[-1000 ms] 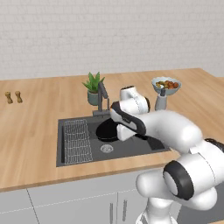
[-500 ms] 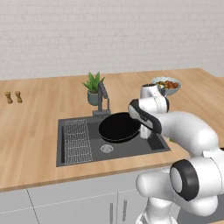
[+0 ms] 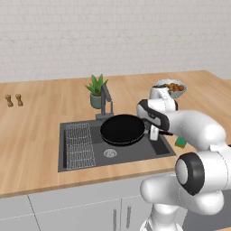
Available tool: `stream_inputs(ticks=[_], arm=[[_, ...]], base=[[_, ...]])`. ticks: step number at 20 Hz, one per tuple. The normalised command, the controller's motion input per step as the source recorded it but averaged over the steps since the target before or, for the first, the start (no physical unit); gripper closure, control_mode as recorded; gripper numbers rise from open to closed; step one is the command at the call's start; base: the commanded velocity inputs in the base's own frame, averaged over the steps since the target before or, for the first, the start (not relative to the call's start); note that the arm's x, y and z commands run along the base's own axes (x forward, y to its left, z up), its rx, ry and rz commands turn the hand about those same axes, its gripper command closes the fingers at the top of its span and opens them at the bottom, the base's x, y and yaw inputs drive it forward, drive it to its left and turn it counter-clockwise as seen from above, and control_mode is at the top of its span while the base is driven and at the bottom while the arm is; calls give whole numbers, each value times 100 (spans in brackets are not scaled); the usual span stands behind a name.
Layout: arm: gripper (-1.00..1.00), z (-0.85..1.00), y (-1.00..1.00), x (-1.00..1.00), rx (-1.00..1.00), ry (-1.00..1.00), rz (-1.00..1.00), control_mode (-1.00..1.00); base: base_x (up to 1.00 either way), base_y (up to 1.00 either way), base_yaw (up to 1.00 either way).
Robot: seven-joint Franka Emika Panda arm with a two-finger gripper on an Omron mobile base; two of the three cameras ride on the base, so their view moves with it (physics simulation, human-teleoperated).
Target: Pick the pan and sponge and place them into the sink. Then turn on the water.
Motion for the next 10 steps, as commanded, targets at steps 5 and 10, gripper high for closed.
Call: stream_inputs(ticks=[5,10], arm=[[100,-9,0,28,4,0,0,-100],[100,-24,0,27,6,0,6,-100]], base=[[0,0,0],[0,0,0]])
